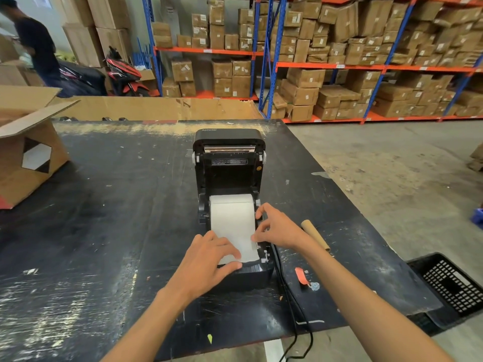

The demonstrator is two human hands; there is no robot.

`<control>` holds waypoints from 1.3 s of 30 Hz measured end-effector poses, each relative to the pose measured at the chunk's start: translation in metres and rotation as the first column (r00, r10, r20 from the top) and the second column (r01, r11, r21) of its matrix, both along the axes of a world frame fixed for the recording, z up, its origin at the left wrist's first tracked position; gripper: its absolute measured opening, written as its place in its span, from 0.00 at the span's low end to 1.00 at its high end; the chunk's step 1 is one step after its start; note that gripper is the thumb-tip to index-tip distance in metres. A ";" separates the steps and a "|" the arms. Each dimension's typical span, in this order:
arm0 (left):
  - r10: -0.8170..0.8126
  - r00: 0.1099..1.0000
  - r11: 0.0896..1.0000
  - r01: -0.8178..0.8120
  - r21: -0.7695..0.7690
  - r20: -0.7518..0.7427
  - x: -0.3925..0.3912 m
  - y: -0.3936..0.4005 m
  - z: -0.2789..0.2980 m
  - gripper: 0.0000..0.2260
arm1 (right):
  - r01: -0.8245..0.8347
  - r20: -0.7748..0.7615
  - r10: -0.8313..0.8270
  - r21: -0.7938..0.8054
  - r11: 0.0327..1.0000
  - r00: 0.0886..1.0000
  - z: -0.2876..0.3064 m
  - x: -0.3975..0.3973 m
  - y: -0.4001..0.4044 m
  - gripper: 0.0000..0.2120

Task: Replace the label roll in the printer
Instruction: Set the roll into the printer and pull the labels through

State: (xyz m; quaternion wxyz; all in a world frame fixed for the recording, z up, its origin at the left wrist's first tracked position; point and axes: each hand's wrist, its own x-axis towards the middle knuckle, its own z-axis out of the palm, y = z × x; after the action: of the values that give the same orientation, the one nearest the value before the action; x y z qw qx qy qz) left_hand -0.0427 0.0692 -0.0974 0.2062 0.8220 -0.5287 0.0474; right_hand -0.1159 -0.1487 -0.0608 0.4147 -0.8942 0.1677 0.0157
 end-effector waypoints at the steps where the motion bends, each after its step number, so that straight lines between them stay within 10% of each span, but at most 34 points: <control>1: -0.001 1.000 1.000 0.001 -0.017 0.015 0.000 0.000 0.001 0.12 | -0.019 0.002 0.019 -0.006 1.000 1.000 0.002 -0.003 0.000 0.21; 10: 0.032 0.998 0.993 -0.025 -0.119 0.059 -0.008 0.003 -0.002 0.11 | -0.300 0.008 0.317 -0.302 0.905 0.948 -0.005 -0.042 0.006 0.22; 23: -0.002 1.000 0.986 -0.002 -0.167 -0.028 -0.017 0.010 -0.001 0.09 | -0.203 0.258 0.442 -0.622 0.757 0.859 -0.018 -0.056 0.025 0.10; 32: -0.040 0.999 0.993 0.037 -0.111 -0.021 -0.011 0.025 -0.006 0.18 | -0.297 0.226 0.539 -0.635 0.713 0.811 -0.025 -0.067 0.023 0.11; 39: -0.075 0.988 0.991 0.059 -0.116 -0.137 0.000 0.038 -0.011 0.06 | -0.284 0.297 0.392 -0.347 0.894 0.871 -0.035 -0.072 0.029 0.08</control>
State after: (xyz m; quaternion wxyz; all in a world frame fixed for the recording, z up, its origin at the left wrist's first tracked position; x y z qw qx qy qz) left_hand -0.0428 0.1068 -0.1083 0.2901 0.7922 -0.5367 0.0119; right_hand -0.1875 -0.1202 -0.0956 0.2921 -0.9485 -0.0714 -0.1000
